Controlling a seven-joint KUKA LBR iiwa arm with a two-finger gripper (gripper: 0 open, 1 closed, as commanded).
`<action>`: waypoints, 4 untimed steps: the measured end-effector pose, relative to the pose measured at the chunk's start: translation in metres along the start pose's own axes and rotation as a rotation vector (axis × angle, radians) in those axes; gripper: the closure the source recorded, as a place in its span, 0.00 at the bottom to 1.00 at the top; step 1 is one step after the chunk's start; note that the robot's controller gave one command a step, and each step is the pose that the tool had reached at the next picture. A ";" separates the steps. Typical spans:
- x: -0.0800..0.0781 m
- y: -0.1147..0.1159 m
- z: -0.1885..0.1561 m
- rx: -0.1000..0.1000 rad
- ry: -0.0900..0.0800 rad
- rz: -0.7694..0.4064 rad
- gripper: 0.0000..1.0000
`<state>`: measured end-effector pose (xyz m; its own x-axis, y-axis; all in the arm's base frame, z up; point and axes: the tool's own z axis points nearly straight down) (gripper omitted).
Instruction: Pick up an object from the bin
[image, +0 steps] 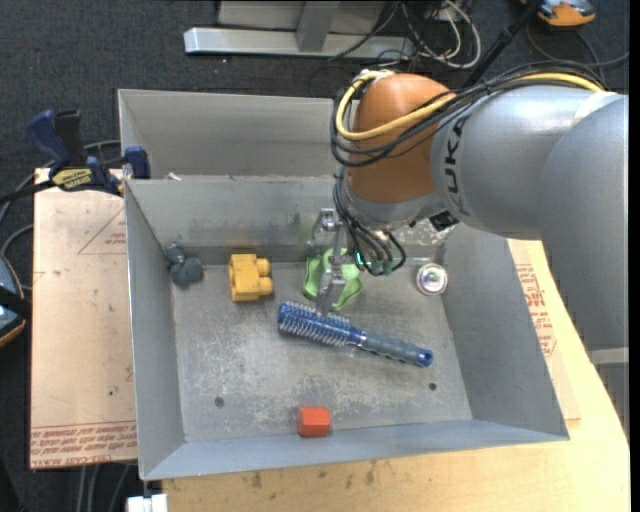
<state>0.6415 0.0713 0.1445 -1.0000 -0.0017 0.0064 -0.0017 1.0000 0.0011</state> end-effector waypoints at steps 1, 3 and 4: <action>0.037 -0.008 0.045 -0.001 -0.015 0.097 0.00; 0.064 -0.010 0.029 -0.001 -0.004 0.407 0.00; 0.071 -0.005 0.069 -0.006 -0.016 0.575 0.00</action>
Offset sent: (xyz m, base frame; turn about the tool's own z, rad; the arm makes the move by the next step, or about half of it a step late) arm -0.0618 -0.0128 -0.0745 0.1270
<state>0.5702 0.0661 0.0759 -0.8403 0.5421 -0.0073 0.5420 0.8403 0.0075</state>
